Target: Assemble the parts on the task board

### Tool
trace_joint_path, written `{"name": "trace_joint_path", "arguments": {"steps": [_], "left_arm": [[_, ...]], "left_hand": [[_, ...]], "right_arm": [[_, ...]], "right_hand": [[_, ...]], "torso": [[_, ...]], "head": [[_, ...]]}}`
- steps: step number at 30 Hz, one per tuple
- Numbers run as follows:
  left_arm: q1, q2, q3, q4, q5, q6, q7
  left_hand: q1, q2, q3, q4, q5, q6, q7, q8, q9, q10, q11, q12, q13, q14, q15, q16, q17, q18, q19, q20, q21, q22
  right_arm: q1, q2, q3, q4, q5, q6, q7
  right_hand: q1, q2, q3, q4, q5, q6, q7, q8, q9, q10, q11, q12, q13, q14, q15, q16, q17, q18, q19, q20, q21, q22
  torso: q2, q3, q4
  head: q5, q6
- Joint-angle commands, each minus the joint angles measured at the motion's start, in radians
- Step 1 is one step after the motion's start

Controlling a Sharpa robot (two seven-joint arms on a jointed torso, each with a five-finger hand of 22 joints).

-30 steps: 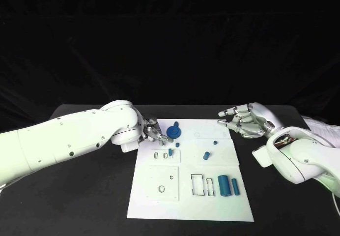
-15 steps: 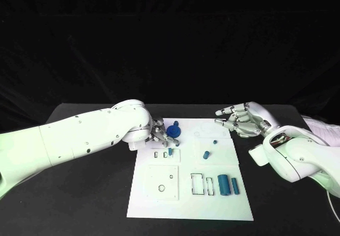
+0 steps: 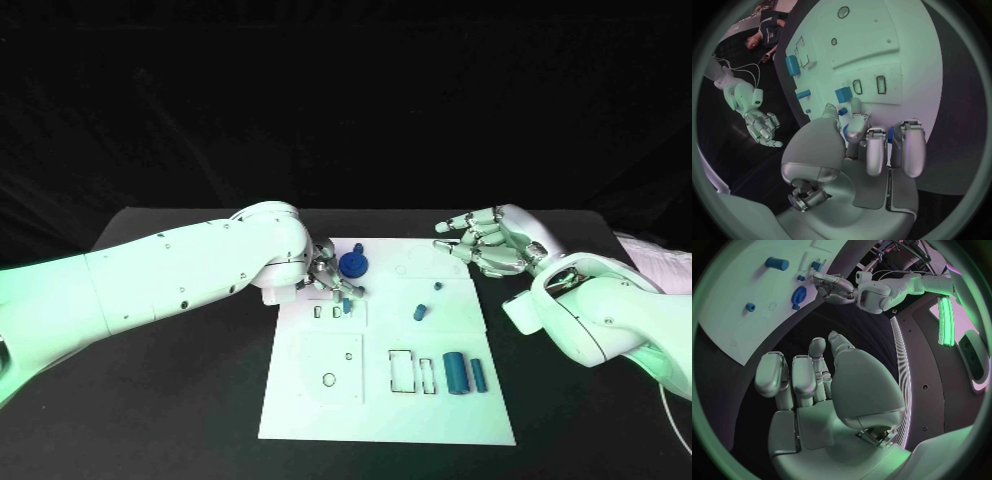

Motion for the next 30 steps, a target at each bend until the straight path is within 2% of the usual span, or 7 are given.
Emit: {"name": "trace_joint_path", "arguments": {"steps": [1,13,20,30], "left_arm": [[0.000,0.002,0.000,0.005,-0.004,0.047,-0.038],[0.000,-0.001,0.000,0.014,-0.005,0.044,-0.046],[0.000,0.000,0.000,0.026,-0.005,0.051,-0.047],[-0.001,-0.002,0.000,0.030,-0.005,0.046,-0.047]], "left_hand": [[0.007,0.004,-0.008,-0.002,-0.004,-0.008,0.000,0.007,0.004,-0.001,-0.004,0.003,0.000,0.105,-0.009,0.003,0.263,-0.007,0.031,-0.008,0.003,0.123],[0.035,0.012,-0.010,-0.004,0.000,-0.015,-0.001,0.017,0.025,-0.005,-0.005,-0.001,-0.005,0.105,-0.009,0.003,0.263,-0.006,0.028,-0.009,0.001,0.120],[0.070,0.021,-0.003,-0.007,0.020,-0.024,-0.001,0.023,0.044,-0.006,-0.006,-0.003,-0.007,0.105,-0.010,0.003,0.263,-0.005,0.026,-0.009,-0.002,0.117],[0.111,0.035,0.018,-0.013,0.026,-0.032,-0.002,0.027,0.062,-0.006,-0.006,-0.004,-0.007,0.105,-0.010,0.003,0.263,-0.005,0.025,-0.010,-0.004,0.117]], "right_arm": [[-0.001,0.003,0.000,-0.002,-0.014,0.002,0.009],[-0.001,0.005,-0.001,-0.008,-0.021,0.003,0.003],[-0.001,0.007,-0.001,-0.015,-0.040,0.004,0.000],[-0.002,0.009,-0.001,-0.015,-0.035,0.005,-0.012]], "right_hand": [[0.010,-0.002,-0.006,0.000,0.006,-0.008,0.001,0.002,0.001,-0.006,0.001,-0.006,-0.003,0.001,-0.006,-0.003,-0.002,0.012,-0.008,-0.001,-0.004,-0.002],[0.013,-0.001,-0.007,0.000,0.010,-0.007,0.001,0.003,0.002,-0.006,0.001,-0.009,-0.009,0.001,-0.007,-0.006,-0.004,0.012,-0.008,-0.001,-0.007,-0.004],[0.015,-0.001,-0.007,0.001,0.011,-0.007,0.001,0.003,0.002,-0.006,0.001,-0.011,-0.011,0.001,-0.007,-0.008,-0.005,0.012,-0.009,-0.001,-0.008,-0.006],[0.020,0.003,-0.007,0.002,0.018,-0.008,0.001,0.004,0.002,-0.007,0.001,-0.017,-0.021,0.001,-0.007,-0.013,-0.009,0.013,-0.011,-0.002,-0.013,-0.011]], "torso": [[-0.001,0.0006,-0.0008],[0.001,0.0004,-0.0006],[0.001,-0.0006,-0.0006],[0.000,0.0005,-0.0002]], "head": [[0.002,-0.002],[0.002,-0.002],[0.000,-0.004],[0.003,-0.009]]}}
